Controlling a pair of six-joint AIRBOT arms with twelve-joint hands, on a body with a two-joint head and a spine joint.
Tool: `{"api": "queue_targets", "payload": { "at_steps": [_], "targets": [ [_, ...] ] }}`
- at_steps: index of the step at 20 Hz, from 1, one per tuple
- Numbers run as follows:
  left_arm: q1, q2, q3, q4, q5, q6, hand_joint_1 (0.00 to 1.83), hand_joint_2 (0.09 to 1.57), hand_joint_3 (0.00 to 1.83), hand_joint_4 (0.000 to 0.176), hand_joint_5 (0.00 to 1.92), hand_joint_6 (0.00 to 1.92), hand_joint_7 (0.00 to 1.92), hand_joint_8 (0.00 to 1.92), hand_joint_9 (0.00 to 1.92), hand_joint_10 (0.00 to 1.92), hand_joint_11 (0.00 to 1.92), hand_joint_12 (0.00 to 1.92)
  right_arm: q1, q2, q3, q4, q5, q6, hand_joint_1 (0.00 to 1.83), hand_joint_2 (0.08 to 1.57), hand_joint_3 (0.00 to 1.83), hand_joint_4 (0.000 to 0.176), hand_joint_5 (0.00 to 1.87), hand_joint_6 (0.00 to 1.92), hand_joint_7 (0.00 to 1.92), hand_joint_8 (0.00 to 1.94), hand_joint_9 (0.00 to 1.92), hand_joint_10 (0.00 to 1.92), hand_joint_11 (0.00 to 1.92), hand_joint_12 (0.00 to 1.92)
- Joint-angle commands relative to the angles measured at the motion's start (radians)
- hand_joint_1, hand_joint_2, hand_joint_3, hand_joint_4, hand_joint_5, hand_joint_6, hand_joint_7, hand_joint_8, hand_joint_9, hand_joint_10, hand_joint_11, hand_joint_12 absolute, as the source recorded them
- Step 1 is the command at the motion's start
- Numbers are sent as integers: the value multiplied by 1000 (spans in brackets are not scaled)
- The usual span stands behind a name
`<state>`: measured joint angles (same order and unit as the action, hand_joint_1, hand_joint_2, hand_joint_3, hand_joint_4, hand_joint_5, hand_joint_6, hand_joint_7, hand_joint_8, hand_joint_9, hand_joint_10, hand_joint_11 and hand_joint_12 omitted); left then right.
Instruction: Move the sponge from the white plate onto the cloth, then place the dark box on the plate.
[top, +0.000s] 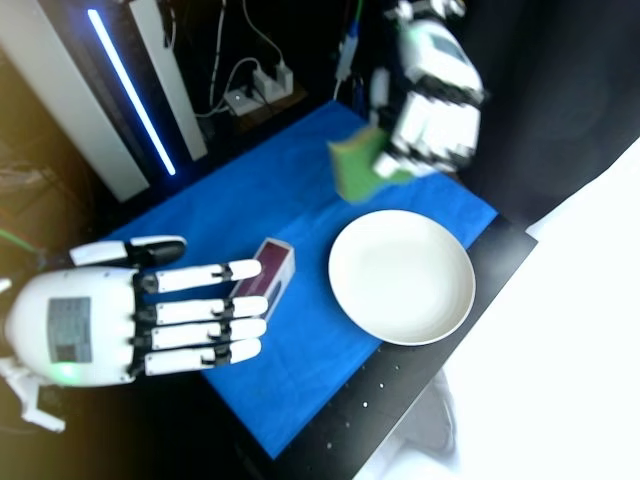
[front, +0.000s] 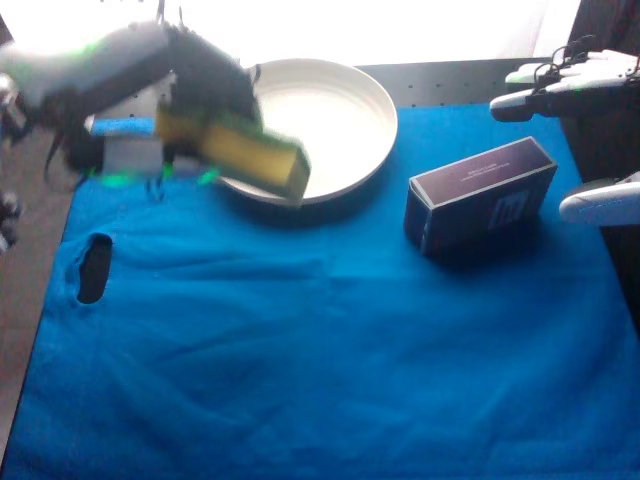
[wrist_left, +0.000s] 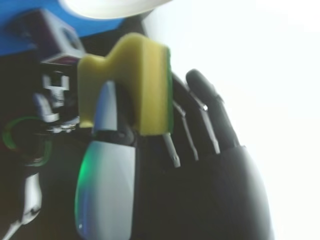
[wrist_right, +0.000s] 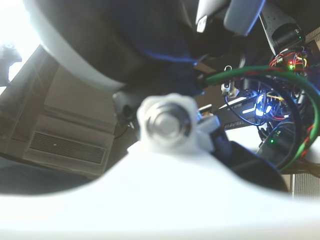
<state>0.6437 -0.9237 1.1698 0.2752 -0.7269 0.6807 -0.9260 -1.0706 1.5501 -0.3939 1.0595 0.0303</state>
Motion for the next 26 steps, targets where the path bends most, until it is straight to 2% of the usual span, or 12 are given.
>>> {"api": "queue_targets", "payload": {
  "at_steps": [1, 4, 9, 12, 13, 14, 16, 18, 20, 21, 23, 26],
  "targets": [
    [11, 22, -12, -38, -144, -7, 1275, 1097, 0, 0, 984, 834, 1048, 1007, 926, 1026, 725, 1438, 13, -2, 0, 62, 102, 11, 728, 1072, 2, 129, 433, 2, 260, 0, 187, 1, 0, 470],
    [95, 57, -59, -39, -129, -27, 1265, 1072, 1, 0, 1047, 754, 1093, 970, 1107, 1003, 1038, 1343, 13, -2, -2, 63, 102, 11, 693, 1076, 2, 124, 426, 0, 256, 1, 199, 5, 8, 474],
    [174, 6, -36, -74, -31, -44, 1258, 1074, 0, 0, 1063, 731, 1084, 972, 1060, 813, 929, 1236, 13, -2, -2, 64, 102, 11, 701, 1088, 1, 135, 395, 0, 234, 0, 157, 1, 0, 409],
    [199, -17, -11, -116, -12, -44, 1228, 1100, 0, 2, 1033, 819, 985, 1068, 885, 701, 659, 1272, 13, -2, -2, 64, 102, 13, 749, 1080, 0, 164, 403, 5, 243, 4, 152, 1, 0, 378],
    [209, -17, -9, -128, -13, -44, 1185, 1076, 0, 0, 1055, 831, 913, 609, 848, 644, 592, 1268, 13, -2, -2, 64, 102, 13, 745, 1075, 0, 173, 404, 5, 243, 3, 152, 1, 0, 376],
    [212, -15, -10, -132, -19, -44, 1112, 1005, 0, 0, 882, 351, 883, 377, 784, 621, 503, 1300, 13, -2, -2, 64, 102, 13, 741, 1073, 0, 175, 405, 4, 247, 5, 154, 2, 0, 375],
    [224, 4, -23, -151, -66, -44, 943, 940, 0, 0, 658, 6, 733, 82, 483, 707, 124, 1511, 13, -2, -2, 62, 102, 13, 718, 1076, 0, 167, 324, 0, 227, 0, 156, 6, 46, 352],
    [231, 19, -36, -164, -109, -44, 899, 917, 0, 10, 561, 1, 687, 45, 377, 847, 24, 1666, 14, -2, -2, 59, 102, 13, 734, 1060, 2, 167, 272, 0, 196, 0, 146, 1, 82, 288],
    [239, 41, -57, -177, -180, -44, 924, 873, 0, 26, 422, 0, 555, 3, 240, 639, 0, 1321, 14, -1, -2, 49, 103, 13, 721, 1007, 2, 176, 192, 0, 153, 1, 111, 1, 128, 153],
    [244, 54, -69, -183, -223, -44, 868, 861, 0, 0, 369, 0, 501, 0, 283, 407, 0, 1019, 14, -1, -2, 43, 103, 13, 708, 979, 0, 176, 151, 0, 131, 0, 104, 0, 121, 132],
    [249, 69, -86, -199, -280, -30, 876, 816, 0, 0, 289, 0, 388, 0, 324, 105, 0, 732, 23, -1, 2, 41, 103, 13, 703, 933, 0, 176, 103, 0, 105, 0, 127, 9, 144, 135],
    [257, 83, -105, -226, -356, -10, 836, 791, 0, 0, 268, 0, 418, 1, 469, 33, 97, 848, 36, -29, 35, 41, 102, 13, 836, 878, 0, 176, 21, 0, 46, 0, 66, 0, 64, 100]
  ]
}}
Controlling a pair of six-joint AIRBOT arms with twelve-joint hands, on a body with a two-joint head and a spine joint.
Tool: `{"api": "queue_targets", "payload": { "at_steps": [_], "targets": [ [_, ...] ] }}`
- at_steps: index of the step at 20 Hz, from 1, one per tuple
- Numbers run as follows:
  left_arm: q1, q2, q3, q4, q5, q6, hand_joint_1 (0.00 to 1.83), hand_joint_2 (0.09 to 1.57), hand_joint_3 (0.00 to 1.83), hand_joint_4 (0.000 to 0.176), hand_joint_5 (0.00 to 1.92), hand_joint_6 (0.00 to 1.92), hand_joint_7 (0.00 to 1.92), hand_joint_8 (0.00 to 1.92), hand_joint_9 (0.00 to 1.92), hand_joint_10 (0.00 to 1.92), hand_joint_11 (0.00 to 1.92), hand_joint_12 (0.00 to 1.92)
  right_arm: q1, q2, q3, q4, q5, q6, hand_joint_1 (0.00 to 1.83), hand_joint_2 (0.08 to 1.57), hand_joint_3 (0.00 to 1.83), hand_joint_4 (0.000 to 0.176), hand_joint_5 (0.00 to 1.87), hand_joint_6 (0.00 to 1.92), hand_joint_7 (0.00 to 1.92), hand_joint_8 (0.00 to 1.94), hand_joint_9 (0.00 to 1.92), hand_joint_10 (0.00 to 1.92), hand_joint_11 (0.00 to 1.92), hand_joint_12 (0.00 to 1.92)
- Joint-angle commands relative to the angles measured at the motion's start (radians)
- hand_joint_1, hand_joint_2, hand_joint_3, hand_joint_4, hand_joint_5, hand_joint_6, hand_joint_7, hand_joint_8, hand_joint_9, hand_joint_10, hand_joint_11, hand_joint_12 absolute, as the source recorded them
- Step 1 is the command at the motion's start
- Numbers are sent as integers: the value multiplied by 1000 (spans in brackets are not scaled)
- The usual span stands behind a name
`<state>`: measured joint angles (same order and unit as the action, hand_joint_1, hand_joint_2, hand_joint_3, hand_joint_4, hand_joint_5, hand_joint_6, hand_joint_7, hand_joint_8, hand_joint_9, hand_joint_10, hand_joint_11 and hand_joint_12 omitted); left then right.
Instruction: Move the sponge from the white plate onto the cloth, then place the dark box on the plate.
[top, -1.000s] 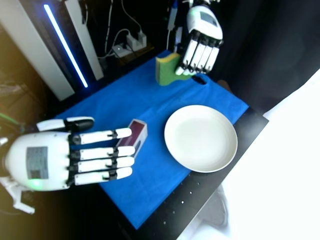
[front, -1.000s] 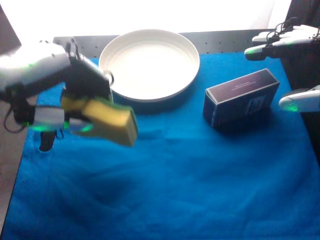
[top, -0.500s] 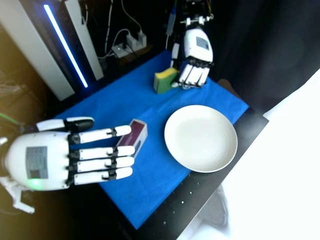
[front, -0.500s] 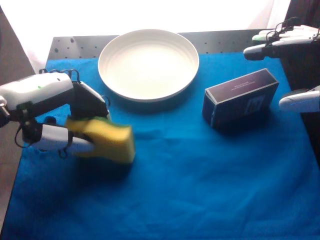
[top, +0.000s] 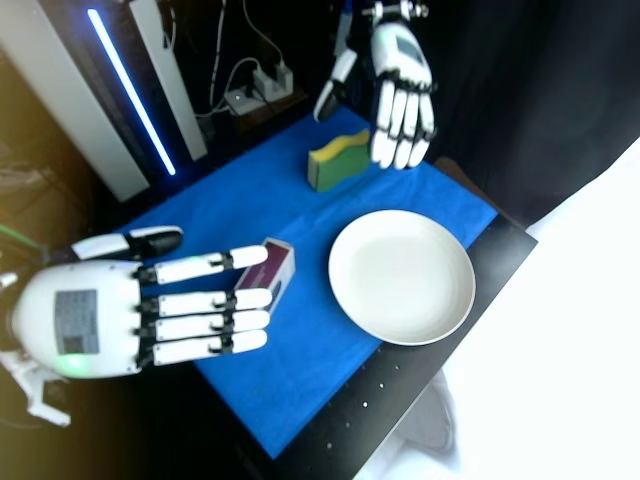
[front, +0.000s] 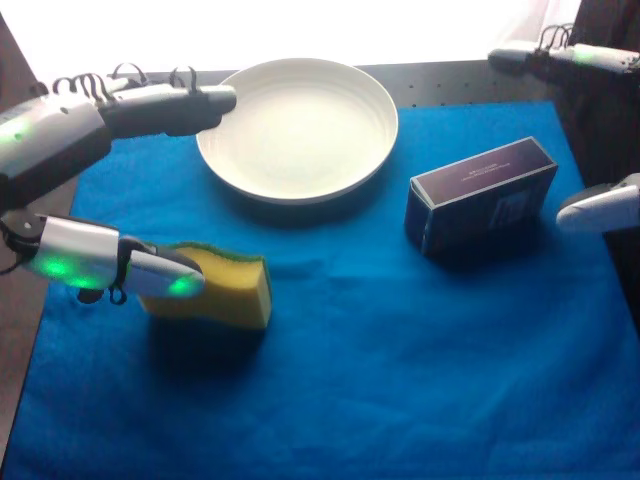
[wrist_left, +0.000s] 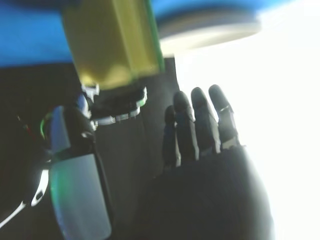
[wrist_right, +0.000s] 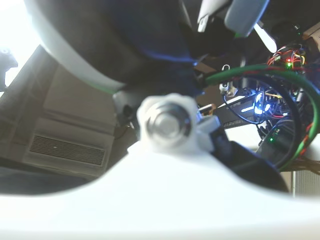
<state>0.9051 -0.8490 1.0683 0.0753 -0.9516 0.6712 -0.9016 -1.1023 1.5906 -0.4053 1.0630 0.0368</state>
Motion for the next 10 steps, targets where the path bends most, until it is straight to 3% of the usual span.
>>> {"api": "queue_targets", "payload": {
  "at_steps": [1, 3, 4, 5, 6, 7, 9, 10],
  "targets": [
    [-3, 7, -6, -31, -146, -3, 787, 797, 0, 29, 261, 1, 422, 2, 478, 22, 19, 979, 15, -11, 8, 53, 86, 7, 917, 883, 0, 176, 12, 0, 17, 0, 25, 0, 39, 90],
    [4, 6, -17, -40, -185, -3, 735, 824, 9, 29, 275, 3, 418, 0, 487, 15, 17, 1083, 69, -36, 30, 11, 24, 7, 990, 835, 0, 176, 45, 12, 50, 14, 27, 10, 55, 97],
    [31, 7, -27, -63, -228, -3, 708, 830, 8, 53, 258, 1, 381, 0, 438, 6, 3, 1006, 104, -54, 45, -31, -16, 7, 946, 819, 0, 148, 93, 9, 97, 9, 62, 8, 74, 107],
    [44, 7, -31, -74, -245, -3, 712, 815, 0, 84, 258, 2, 366, 0, 404, 3, 0, 918, 117, -62, 51, -49, -31, 7, 766, 831, 0, 121, 132, 5, 151, 6, 146, 12, 153, 155],
    [62, 7, -37, -97, -273, -3, 712, 816, 1, 95, 247, 0, 348, 0, 375, 1, 0, 871, 143, -75, 61, -82, -58, 7, 711, 845, 4, 158, 137, 3, 157, 2, 154, 8, 143, 157],
    [73, 5, -39, -108, -287, -3, 731, 814, 0, 79, 242, 0, 323, 0, 338, 0, 0, 863, 161, -82, 66, -110, -79, 7, 791, 860, 9, 172, 157, 9, 131, 0, 115, 1, 99, 145],
    [85, 0, -42, -123, -295, -3, 787, 815, 2, 100, 253, 3, 239, 0, 271, 0, 0, 824, 183, -92, 77, -156, -114, 14, 824, 851, 0, 176, 213, 3, 168, 1, 123, 0, 4, 464],
    [89, -2, -43, -126, -295, -3, 798, 848, 12, 77, 248, 1, 259, 5, 271, 1, 0, 838, 184, -95, 84, -174, -125, 25, 844, 863, 3, 176, 291, 15, 191, 4, 138, 3, 0, 543]
  ]
}}
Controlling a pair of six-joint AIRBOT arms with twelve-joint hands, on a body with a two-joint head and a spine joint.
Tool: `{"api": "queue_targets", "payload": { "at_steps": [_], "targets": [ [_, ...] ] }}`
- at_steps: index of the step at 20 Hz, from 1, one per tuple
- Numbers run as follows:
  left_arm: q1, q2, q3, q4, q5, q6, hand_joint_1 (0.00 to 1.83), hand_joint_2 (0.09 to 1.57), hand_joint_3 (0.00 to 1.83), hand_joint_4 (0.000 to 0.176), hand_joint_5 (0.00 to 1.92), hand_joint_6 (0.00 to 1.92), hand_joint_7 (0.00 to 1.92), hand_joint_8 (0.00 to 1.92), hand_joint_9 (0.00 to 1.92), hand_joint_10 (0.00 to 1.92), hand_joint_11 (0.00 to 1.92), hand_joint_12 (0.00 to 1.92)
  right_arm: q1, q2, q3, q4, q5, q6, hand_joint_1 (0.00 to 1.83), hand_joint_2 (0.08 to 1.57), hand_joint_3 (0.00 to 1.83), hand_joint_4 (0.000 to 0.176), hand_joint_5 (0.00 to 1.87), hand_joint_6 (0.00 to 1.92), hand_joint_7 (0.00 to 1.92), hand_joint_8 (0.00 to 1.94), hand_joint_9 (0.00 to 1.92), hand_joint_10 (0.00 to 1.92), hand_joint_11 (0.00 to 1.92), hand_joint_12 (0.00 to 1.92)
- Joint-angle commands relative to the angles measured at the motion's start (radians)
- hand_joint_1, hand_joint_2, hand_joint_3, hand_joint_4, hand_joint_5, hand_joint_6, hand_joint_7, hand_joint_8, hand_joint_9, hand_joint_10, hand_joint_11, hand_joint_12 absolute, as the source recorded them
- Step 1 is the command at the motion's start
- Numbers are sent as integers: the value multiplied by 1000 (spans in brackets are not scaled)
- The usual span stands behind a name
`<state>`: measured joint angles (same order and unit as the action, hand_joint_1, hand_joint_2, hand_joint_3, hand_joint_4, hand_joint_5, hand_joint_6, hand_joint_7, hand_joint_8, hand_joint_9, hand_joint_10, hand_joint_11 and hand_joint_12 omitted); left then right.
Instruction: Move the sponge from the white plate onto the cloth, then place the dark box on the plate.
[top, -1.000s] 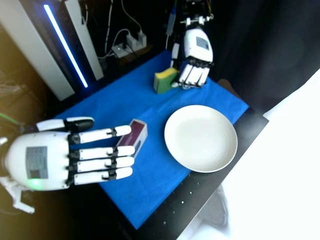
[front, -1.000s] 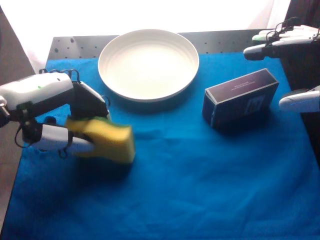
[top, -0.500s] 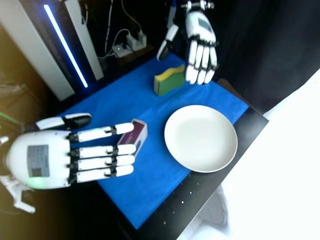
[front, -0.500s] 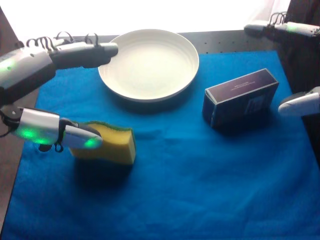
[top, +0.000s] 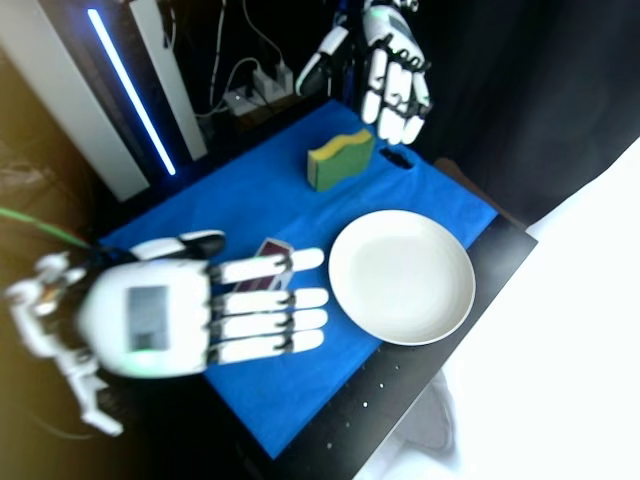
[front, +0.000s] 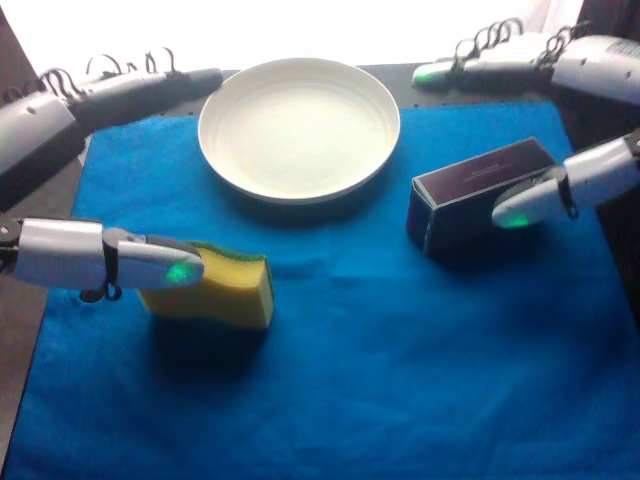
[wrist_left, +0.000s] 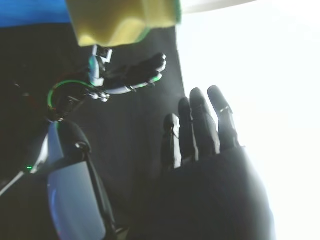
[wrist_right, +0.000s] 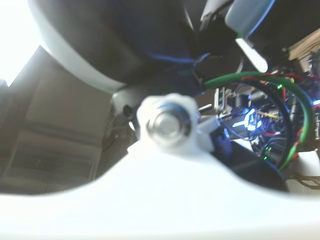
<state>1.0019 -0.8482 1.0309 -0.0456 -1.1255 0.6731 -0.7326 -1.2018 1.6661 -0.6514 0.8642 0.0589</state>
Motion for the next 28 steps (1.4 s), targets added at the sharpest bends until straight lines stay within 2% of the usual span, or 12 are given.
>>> {"api": "queue_targets", "payload": {
  "at_steps": [1, 2, 4, 5, 6, 8, 13, 16, 19, 22, 25, 28],
  "targets": [
    [-6, -3, -7, -8, -121, -5, 794, 855, 12, 69, 227, 0, 253, 1, 261, 0, 0, 840, 15, 4, 13, 57, 64, 15, 854, 888, 0, 128, 467, 6, 332, 4, 303, 14, 0, 830],
    [-4, -3, -8, -11, -121, -5, 794, 855, 12, 69, 227, 0, 253, 1, 261, 0, 0, 840, 15, 4, 14, 52, 59, 17, 854, 888, 0, 128, 467, 6, 332, 4, 303, 14, 0, 830],
    [8, -7, -11, -22, -126, -5, 790, 836, 2, 70, 240, 3, 274, 4, 277, 5, 0, 849, 15, 4, 15, 43, 46, 17, 955, 937, 0, 45, 692, 20, 559, 21, 560, 48, 125, 1065],
    [13, -9, -12, -26, -129, -5, 800, 824, 0, 41, 246, 4, 306, 10, 298, 11, 0, 914, 15, 3, 17, 40, 40, 17, 1130, 1041, 20, 0, 1004, 698, 711, 541, 697, 871, 514, 1468],
    [20, -11, -14, -31, -132, -5, 802, 816, 0, 43, 249, 4, 311, 7, 300, 9, 0, 916, 15, 2, 19, 40, 38, 17, 1206, 1118, 8, 0, 1042, 817, 786, 1178, 646, 1393, 614, 1739],
    [28, -13, -16, -38, -136, -5, 804, 817, 0, 40, 247, 3, 311, 6, 299, 8, 0, 914, 16, 2, 18, 44, 39, 17, 1221, 1129, 2, 0, 1045, 849, 833, 1285, 674, 1583, 671, 1864],
    [63, -12, -24, -68, -169, -6, 817, 807, 0, 54, 253, 4, 352, 11, 350, 18, 0, 1027, 29, 5, 1, 130, 175, 17, 1253, 1113, 0, 0, 883, 1195, 1078, 811, 970, 964, 820, 1306],
    [66, -14, -27, -74, -193, -6, 813, 805, 0, 32, 275, 7, 371, 6, 376, 22, 0, 1093, 107, 8, -3, 161, 244, 11, 1237, 1110, 0, 0, 890, 1236, 1117, 710, 996, 961, 853, 1410],
    [69, -17, -31, -79, -225, -6, 786, 823, 5, 33, 278, 6, 325, 0, 341, 5, 0, 1052, 185, -9, 39, 161, 244, 4, 1396, 1071, 0, 0, 892, 1250, 1139, 794, 1045, 749, 637, 1037],
    [68, -21, -28, -79, -239, -5, 739, 849, 11, 49, 263, 0, 316, 0, 302, 0, 0, 938, 235, -92, 102, 162, 231, 8, 1279, 1032, 0, 0, 995, 1007, 1384, 316, 1430, 721, 1291, 1162],
    [60, -31, -21, -78, -236, -5, 746, 859, 8, 57, 259, 6, 300, 4, 279, 3, 0, 920, 265, -182, 176, 161, 161, 16, 1265, 1057, 7, 0, 956, 1011, 1239, 653, 1250, 1005, 1117, 1387],
    [46, -38, -16, -70, -235, -5, 705, 859, 6, 54, 282, 11, 316, 5, 293, 6, 0, 1013, 278, -265, 239, 145, 45, 17, 1260, 1086, 0, 0, 909, 1213, 1222, 520, 1363, 602, 1244, 1039]
  ]
}}
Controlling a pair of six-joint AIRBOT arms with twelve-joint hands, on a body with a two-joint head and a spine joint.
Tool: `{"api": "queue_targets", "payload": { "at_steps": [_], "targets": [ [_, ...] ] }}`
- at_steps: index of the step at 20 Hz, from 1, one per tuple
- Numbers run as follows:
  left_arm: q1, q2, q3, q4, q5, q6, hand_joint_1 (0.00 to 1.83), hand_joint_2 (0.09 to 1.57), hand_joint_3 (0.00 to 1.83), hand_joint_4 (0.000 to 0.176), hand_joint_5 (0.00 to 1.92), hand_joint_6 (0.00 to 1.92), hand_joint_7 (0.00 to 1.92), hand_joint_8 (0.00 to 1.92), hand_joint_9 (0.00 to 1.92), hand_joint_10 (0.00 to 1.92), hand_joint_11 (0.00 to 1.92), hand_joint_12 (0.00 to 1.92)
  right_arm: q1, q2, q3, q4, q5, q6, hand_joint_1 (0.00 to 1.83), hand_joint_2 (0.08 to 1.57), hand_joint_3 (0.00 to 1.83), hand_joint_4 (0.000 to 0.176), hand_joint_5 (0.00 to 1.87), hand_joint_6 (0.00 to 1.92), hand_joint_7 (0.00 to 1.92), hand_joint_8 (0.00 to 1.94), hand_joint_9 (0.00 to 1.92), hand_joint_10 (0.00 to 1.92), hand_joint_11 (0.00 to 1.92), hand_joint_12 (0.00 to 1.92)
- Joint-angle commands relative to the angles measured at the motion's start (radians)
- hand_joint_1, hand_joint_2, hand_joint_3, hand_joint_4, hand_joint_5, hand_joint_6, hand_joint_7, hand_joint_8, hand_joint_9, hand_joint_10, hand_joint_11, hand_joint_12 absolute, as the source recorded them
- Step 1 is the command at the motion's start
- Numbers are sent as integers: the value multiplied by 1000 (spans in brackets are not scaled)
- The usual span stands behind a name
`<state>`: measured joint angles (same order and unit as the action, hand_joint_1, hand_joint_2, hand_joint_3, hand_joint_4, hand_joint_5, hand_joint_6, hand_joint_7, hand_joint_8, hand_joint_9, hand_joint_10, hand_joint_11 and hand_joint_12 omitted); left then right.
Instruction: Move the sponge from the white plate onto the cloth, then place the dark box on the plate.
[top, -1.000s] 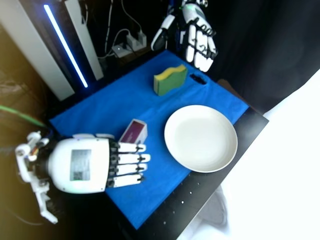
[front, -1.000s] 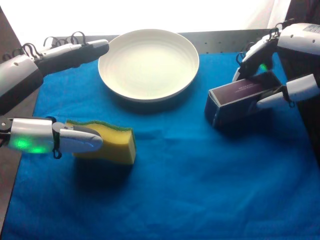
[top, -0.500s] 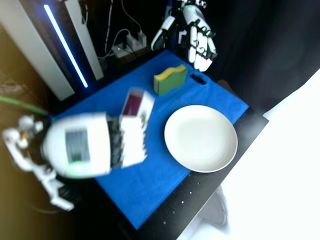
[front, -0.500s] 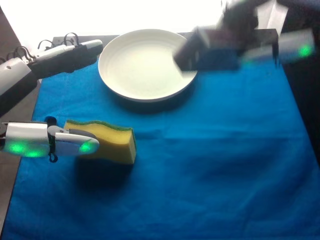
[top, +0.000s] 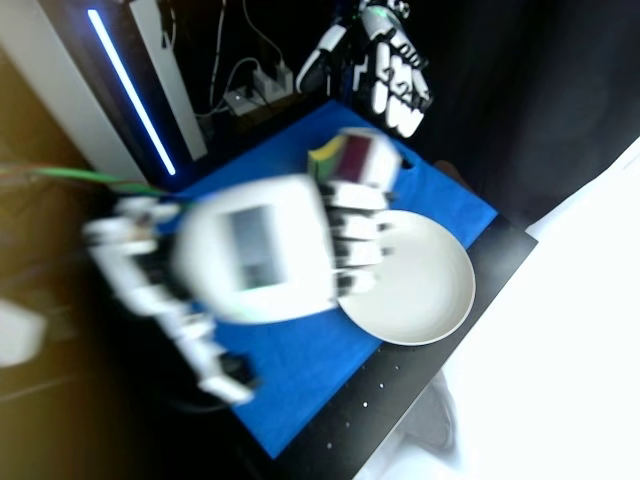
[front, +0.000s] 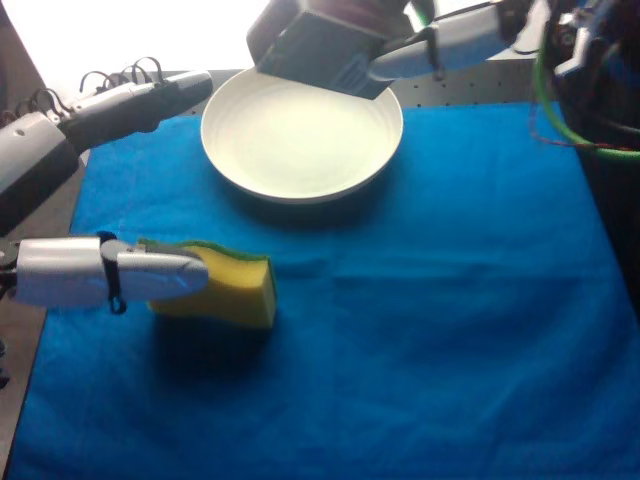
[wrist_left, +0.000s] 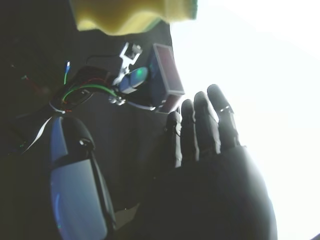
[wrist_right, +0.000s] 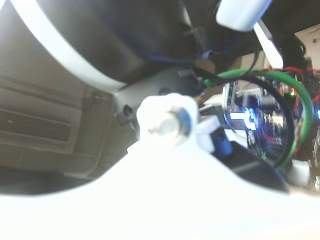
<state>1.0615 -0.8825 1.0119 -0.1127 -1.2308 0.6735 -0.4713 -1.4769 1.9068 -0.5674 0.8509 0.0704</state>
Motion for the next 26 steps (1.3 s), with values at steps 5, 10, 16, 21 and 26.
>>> {"api": "queue_targets", "payload": {
  "at_steps": [5, 10, 16, 21, 26],
  "targets": [
    [-43, -24, 20, 9, -122, -6, 712, 867, 5, 56, 270, 4, 332, 5, 312, 8, 0, 1028, 32, -100, 77, -34, -126, 6, 1500, 1012, 4, 0, 782, 1341, 1075, 945, 1134, 759, 673, 1212],
    [-57, -31, 26, 17, -119, -10, 705, 852, 0, 70, 278, 3, 340, 3, 304, 7, 0, 1014, 31, -140, 93, -119, -212, 6, 1106, 1035, 0, 0, 648, 534, 684, 711, 737, 980, 641, 1317],
    [-57, -36, 27, 15, -116, -12, 699, 842, 0, 57, 299, 6, 336, 1, 315, 6, 0, 1001, 31, -138, 87, -137, -156, 33, 598, 770, 0, 176, 1, 0, 4, 0, 44, 11, 1, 638],
    [-39, -28, 20, -19, -171, -12, 673, 843, 0, 58, 314, 1, 337, 0, 302, 0, 0, 930, -17, 4, -6, 49, 137, 71, 749, 745, 2, 176, 0, 0, 0, 0, 0, 0, 0, 7],
    [40, 8, -24, -101, -308, 10, 831, 778, 0, 78, 145, 0, 88, 0, 75, 0, 0, 478, -240, 183, -226, 334, 506, 30, 686, 782, 17, 176, 0, 0, 0, 0, 0, 0, 0, 0]
  ]
}}
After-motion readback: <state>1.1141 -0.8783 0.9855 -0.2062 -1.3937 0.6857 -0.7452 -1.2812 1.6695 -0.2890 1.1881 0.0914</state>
